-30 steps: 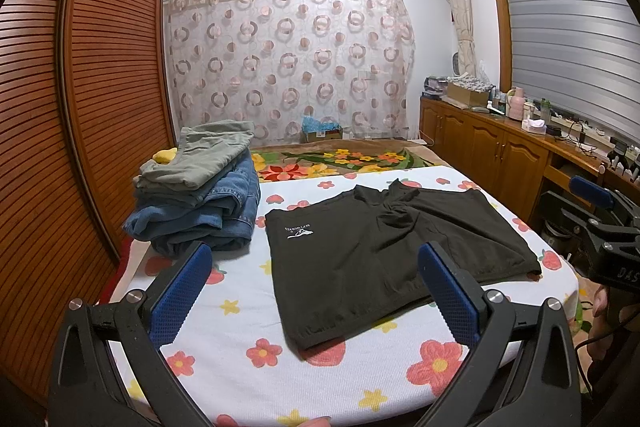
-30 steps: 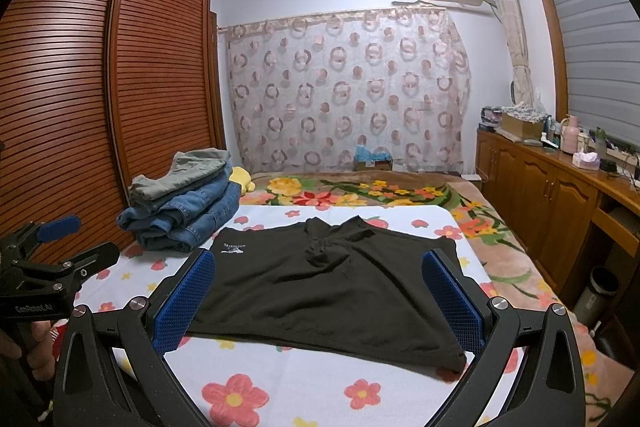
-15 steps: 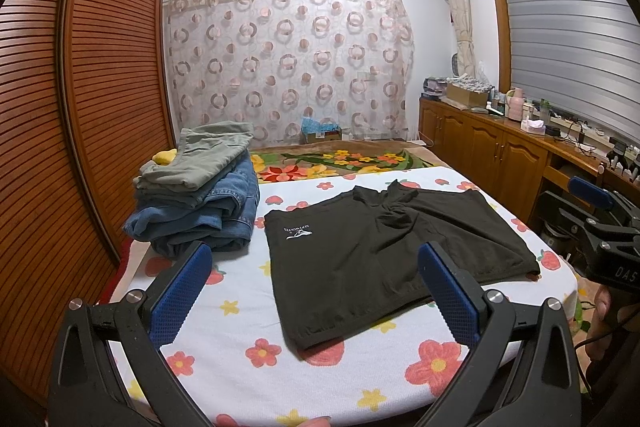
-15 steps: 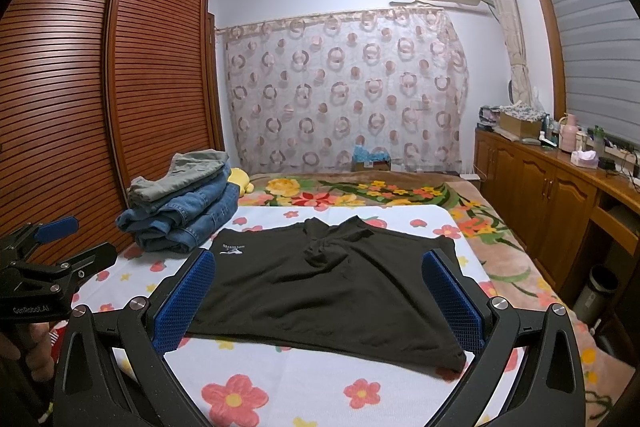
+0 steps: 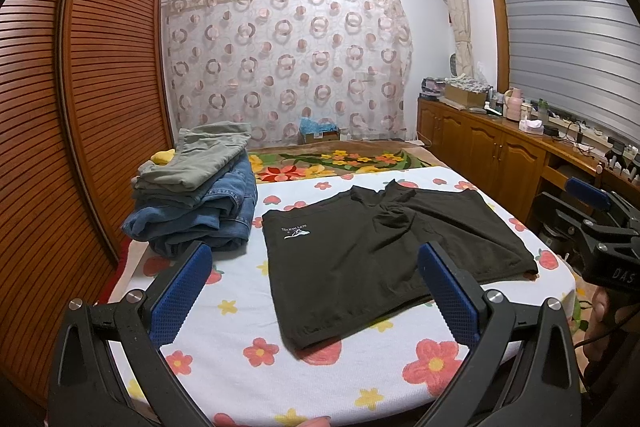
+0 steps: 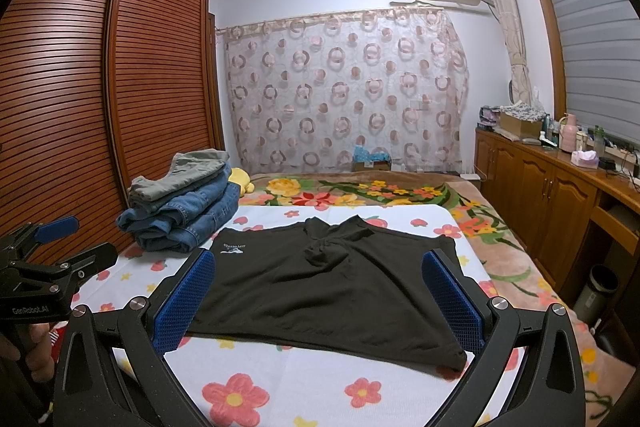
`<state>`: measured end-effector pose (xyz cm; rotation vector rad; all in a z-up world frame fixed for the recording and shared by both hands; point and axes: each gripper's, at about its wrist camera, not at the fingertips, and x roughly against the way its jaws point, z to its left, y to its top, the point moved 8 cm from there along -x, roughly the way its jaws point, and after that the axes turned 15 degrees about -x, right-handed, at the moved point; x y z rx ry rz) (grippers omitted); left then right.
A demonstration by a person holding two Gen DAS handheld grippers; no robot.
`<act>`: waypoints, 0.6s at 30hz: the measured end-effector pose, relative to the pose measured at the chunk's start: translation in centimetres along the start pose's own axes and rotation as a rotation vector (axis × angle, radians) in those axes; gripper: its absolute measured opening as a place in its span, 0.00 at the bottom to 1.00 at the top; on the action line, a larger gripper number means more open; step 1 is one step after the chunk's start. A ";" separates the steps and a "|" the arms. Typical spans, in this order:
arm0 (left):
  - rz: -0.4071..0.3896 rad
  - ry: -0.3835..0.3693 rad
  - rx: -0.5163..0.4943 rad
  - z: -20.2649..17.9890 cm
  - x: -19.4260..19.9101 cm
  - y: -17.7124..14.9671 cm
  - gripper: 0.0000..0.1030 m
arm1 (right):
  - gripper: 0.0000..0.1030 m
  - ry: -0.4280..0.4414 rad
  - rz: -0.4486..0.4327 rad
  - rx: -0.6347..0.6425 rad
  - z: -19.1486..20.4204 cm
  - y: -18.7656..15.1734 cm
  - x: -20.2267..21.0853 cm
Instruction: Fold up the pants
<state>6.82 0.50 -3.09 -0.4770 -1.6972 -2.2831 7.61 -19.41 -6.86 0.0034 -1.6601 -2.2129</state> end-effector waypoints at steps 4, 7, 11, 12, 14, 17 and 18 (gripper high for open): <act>0.001 -0.001 0.001 0.0 0.0 0.0 1.00 | 1.00 0.002 0.004 -0.001 0.0 -0.1 -0.1; 0.009 0.002 -0.005 0.2 0.1 0.0 1.00 | 1.00 -0.001 0.012 -0.004 -0.1 -0.3 -0.3; 0.027 -0.008 -0.014 -0.5 -0.5 -0.1 1.00 | 1.00 -0.006 0.024 -0.001 -0.4 -0.4 -0.7; 0.024 -0.006 -0.013 -0.6 -0.5 0.0 1.00 | 1.00 -0.010 0.026 0.000 -0.4 -0.4 -0.7; 0.036 -0.019 -0.011 -0.6 -1.4 -0.5 1.00 | 1.00 -0.014 0.036 -0.002 -0.7 -0.4 -1.0; 0.058 -0.049 0.007 -0.5 -2.6 -1.6 1.00 | 1.00 -0.026 0.047 -0.004 -0.9 -0.3 -1.4; 0.066 -0.055 0.008 -0.5 -2.8 -1.8 1.00 | 1.00 -0.029 0.052 -0.004 -1.0 -0.3 -1.6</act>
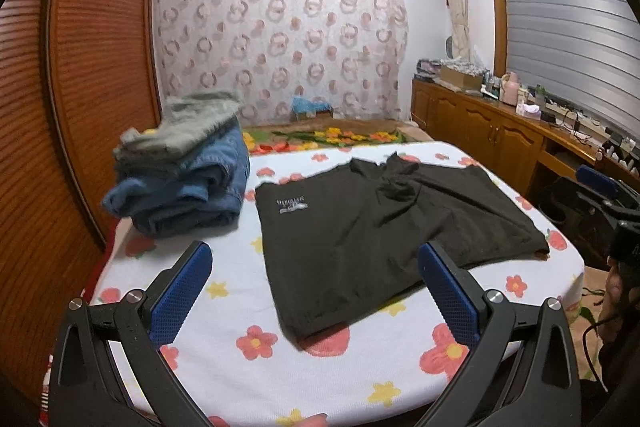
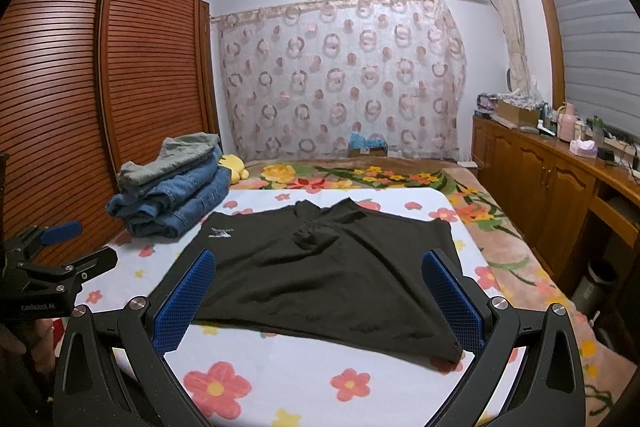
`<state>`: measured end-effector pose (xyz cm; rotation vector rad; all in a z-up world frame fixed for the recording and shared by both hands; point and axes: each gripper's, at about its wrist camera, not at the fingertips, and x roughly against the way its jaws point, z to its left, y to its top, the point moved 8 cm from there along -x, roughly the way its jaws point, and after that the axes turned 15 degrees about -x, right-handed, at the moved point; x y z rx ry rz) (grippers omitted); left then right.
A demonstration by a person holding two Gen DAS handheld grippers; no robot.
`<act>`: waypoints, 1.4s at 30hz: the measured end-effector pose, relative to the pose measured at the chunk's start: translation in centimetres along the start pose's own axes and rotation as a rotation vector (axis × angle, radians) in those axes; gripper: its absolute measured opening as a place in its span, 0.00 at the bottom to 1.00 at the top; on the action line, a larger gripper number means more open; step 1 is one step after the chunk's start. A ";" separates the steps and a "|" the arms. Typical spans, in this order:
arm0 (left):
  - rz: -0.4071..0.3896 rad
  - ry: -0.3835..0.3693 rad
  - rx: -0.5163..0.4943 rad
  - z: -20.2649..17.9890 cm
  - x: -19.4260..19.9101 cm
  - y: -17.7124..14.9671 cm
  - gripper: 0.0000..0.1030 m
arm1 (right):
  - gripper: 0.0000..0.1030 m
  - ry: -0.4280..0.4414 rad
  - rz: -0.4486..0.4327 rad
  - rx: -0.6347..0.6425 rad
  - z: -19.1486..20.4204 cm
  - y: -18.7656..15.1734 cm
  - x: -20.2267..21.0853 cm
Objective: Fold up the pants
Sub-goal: 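Lower the left tool to the black garment's edge and close its fingers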
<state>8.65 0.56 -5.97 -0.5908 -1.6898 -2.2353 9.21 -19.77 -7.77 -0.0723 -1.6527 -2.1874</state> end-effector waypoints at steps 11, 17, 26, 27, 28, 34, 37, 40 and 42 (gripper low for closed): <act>0.092 -0.073 0.009 0.1 -3.6 -3.2 1.00 | 1.00 -0.045 0.067 -0.003 -1.0 -0.1 -1.9; 0.141 -0.105 0.013 0.3 -5.1 -4.9 1.00 | 1.00 -0.073 0.092 0.001 -1.9 -0.2 -2.0; 0.192 -0.127 0.041 1.1 -6.4 -7.0 0.92 | 0.96 -0.120 0.139 -0.004 -2.4 -0.1 -2.6; 0.196 -0.131 0.040 1.1 -6.5 -7.2 0.89 | 0.95 -0.120 0.150 -0.005 -2.3 0.0 -2.7; 0.201 -0.135 0.039 1.1 -6.6 -7.4 0.87 | 0.95 -0.118 0.158 -0.005 -2.3 0.0 -2.8; 0.224 -0.173 0.068 1.5 -7.2 -8.4 0.68 | 0.94 -0.116 0.180 -0.004 -2.2 0.2 -2.5; 0.238 -0.190 0.073 1.3 -7.3 -8.9 0.58 | 0.94 -0.110 0.179 -0.007 -2.3 0.4 -2.4; 0.241 -0.216 0.070 0.7 -7.3 -9.2 0.52 | 0.94 -0.105 0.179 -0.002 -2.1 0.6 -2.2; 0.239 -0.221 0.067 0.6 -7.2 -9.2 0.48 | 0.94 -0.102 0.173 0.000 -2.4 0.4 -2.1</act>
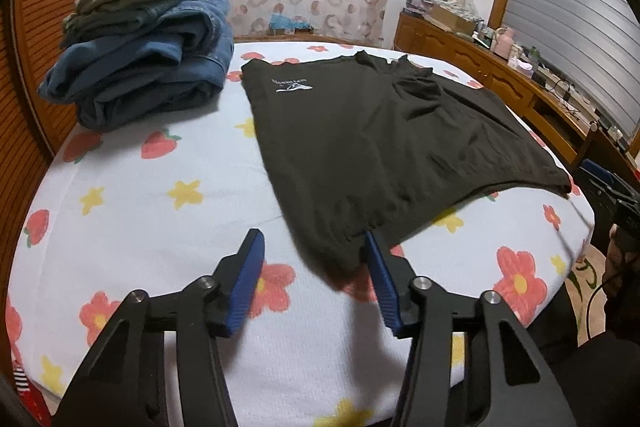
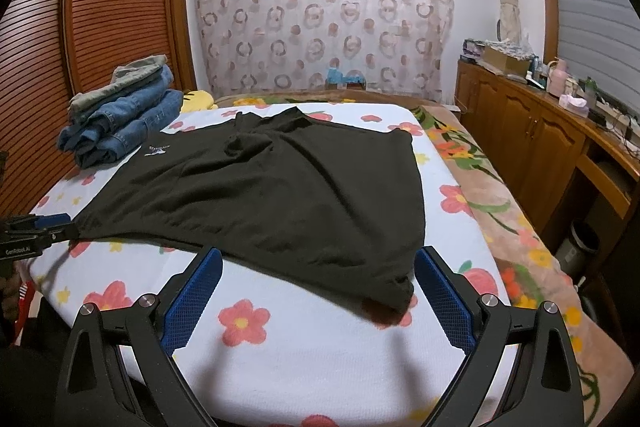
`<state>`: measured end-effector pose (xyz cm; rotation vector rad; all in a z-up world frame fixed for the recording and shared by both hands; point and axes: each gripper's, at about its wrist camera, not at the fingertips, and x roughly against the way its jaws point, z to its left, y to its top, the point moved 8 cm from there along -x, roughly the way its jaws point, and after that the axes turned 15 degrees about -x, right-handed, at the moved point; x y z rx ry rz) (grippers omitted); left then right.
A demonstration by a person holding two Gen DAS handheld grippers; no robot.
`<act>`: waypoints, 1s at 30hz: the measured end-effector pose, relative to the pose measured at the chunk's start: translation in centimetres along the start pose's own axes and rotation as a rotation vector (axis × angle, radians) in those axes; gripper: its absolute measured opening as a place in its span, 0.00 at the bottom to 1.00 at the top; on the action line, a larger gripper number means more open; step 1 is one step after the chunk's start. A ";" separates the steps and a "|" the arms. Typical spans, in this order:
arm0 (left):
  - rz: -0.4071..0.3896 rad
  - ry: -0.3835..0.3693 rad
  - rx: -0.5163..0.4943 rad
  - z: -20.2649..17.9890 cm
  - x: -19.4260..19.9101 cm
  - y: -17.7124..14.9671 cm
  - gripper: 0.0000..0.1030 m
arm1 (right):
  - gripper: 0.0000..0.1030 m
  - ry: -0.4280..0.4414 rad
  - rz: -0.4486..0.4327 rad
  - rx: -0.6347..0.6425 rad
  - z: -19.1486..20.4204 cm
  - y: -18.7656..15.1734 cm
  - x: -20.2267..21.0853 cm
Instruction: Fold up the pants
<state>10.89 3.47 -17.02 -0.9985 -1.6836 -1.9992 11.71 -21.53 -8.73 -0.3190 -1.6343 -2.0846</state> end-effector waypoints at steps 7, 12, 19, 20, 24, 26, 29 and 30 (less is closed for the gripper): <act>-0.005 -0.049 -0.007 -0.9 0.0 0.2 0.24 | 0.94 0.001 -0.001 -0.004 -0.3 0.0 -0.1; -0.010 -0.050 -0.019 -1.3 0.0 0.9 0.12 | 0.94 0.002 -0.001 -0.007 -0.2 -0.1 0.1; -0.044 -0.057 -0.077 -2.7 0.4 3.7 0.09 | 0.94 0.006 -0.005 -0.005 -0.3 0.2 -0.6; -0.052 -0.062 -0.091 -3.1 0.5 4.4 0.09 | 0.94 0.007 -0.007 -0.006 -0.4 0.2 -0.6; -0.070 -0.083 -0.149 -5.0 0.2 6.8 0.08 | 0.94 0.017 -0.012 -0.016 -0.5 0.6 -0.8; -0.075 -0.095 -0.171 -6.1 0.0 7.8 0.08 | 0.94 0.020 -0.014 -0.019 -0.7 0.6 -0.7; -0.081 -0.116 -0.210 -7.8 -0.3 9.2 0.08 | 0.94 0.023 -0.010 -0.025 -1.2 0.3 -0.8; -0.083 -0.122 -0.220 -8.3 -0.4 9.6 0.08 | 0.94 0.023 -0.007 -0.027 -1.2 0.5 -0.9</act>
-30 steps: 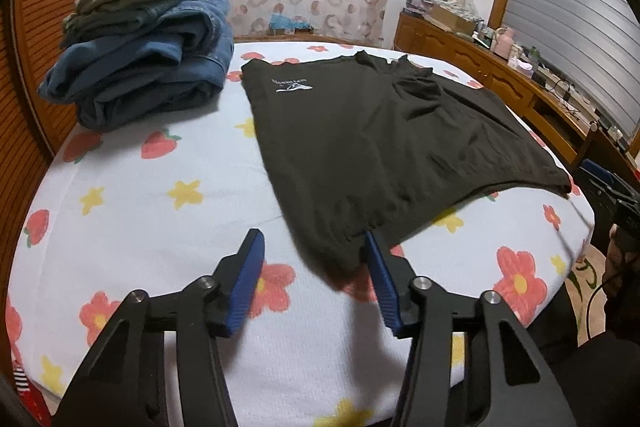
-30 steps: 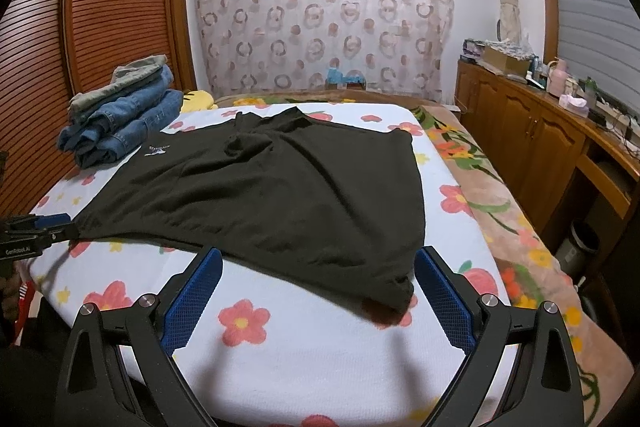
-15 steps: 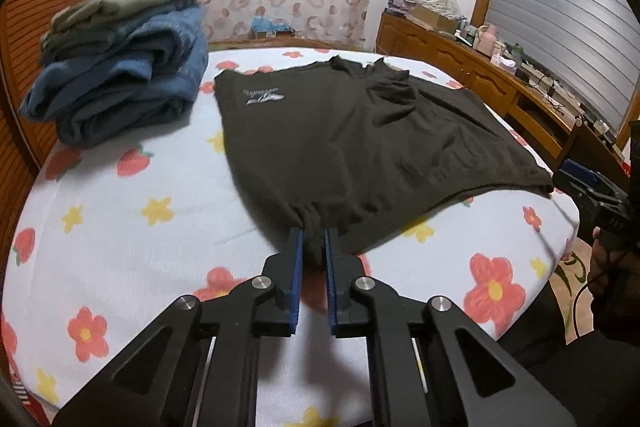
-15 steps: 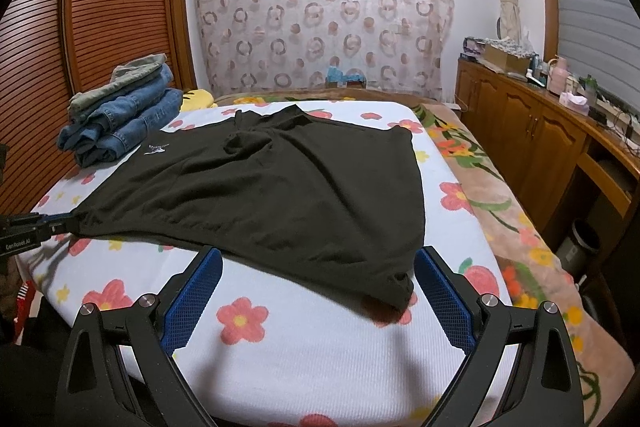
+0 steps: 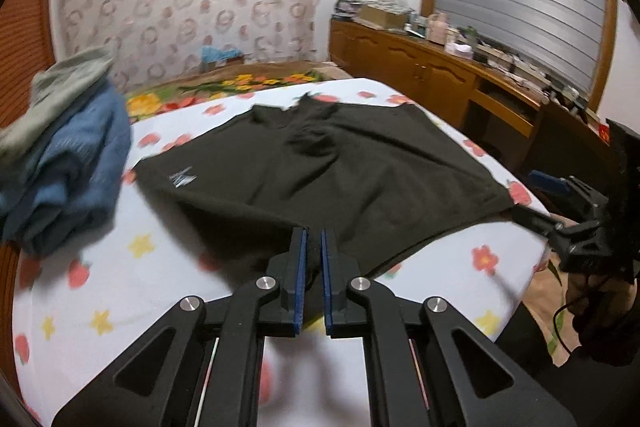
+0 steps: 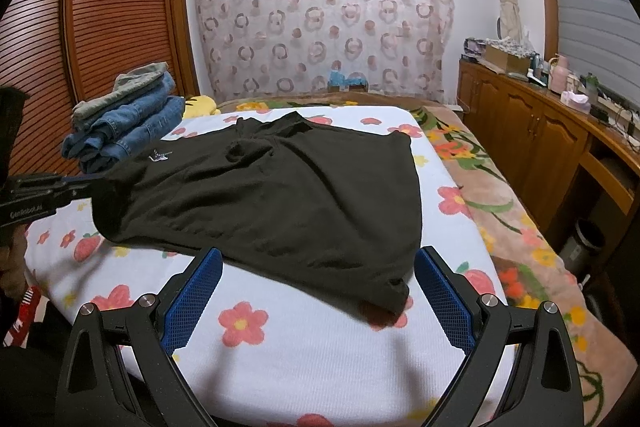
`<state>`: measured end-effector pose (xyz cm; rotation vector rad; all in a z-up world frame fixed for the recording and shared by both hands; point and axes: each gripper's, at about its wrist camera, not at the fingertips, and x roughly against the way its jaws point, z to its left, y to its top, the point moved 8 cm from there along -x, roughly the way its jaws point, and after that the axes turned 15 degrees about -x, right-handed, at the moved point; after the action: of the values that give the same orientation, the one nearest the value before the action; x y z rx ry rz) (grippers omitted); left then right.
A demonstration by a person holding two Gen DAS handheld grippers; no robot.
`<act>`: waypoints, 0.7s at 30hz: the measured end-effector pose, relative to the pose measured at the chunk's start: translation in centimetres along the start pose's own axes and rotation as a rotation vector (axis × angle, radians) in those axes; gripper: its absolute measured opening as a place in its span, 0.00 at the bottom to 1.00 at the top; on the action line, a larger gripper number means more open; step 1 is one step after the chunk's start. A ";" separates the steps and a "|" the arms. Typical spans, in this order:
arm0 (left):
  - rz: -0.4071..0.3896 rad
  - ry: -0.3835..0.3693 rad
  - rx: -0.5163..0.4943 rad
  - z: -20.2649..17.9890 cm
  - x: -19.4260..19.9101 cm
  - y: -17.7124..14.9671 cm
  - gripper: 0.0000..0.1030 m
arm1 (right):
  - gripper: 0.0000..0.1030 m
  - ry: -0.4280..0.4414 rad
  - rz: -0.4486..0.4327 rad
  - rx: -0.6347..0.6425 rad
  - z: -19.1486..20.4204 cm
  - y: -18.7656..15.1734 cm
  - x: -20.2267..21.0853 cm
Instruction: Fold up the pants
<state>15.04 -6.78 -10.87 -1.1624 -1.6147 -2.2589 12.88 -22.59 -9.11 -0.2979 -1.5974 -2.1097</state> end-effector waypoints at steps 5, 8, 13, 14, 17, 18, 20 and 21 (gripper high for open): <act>-0.010 -0.033 -0.059 -2.2 -0.9 2.7 0.08 | 0.94 0.000 0.008 -0.014 -0.6 -0.5 0.0; -0.020 -0.050 -0.082 -3.4 -1.4 4.4 0.08 | 0.94 -0.004 0.013 -0.021 -0.7 -0.2 0.0; -0.037 -0.078 -0.131 -5.5 -2.0 7.0 0.08 | 0.94 -0.011 0.015 -0.033 -1.2 -0.3 0.5; -0.041 -0.085 -0.141 -6.1 -2.0 7.5 0.08 | 0.94 -0.012 0.016 -0.035 -1.2 -0.3 0.6; -0.055 -0.105 -0.166 -7.5 -1.9 8.7 0.08 | 0.94 -0.013 0.016 -0.035 -1.2 -0.2 0.7; -0.061 -0.112 -0.172 -8.0 -1.8 8.9 0.08 | 0.94 -0.013 0.017 -0.035 -1.2 -0.1 0.7; -0.061 -0.115 -0.176 -8.4 -1.8 9.2 0.08 | 0.94 -0.013 0.016 -0.036 -1.2 -0.2 0.8; -0.060 -0.113 -0.175 -8.4 -1.7 9.0 0.08 | 0.94 -0.013 0.016 -0.036 -1.2 -0.2 0.8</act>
<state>16.59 -18.22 -6.27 -1.3215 -1.5342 -2.4561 12.27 -23.88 -9.27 -0.3359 -1.5607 -2.1297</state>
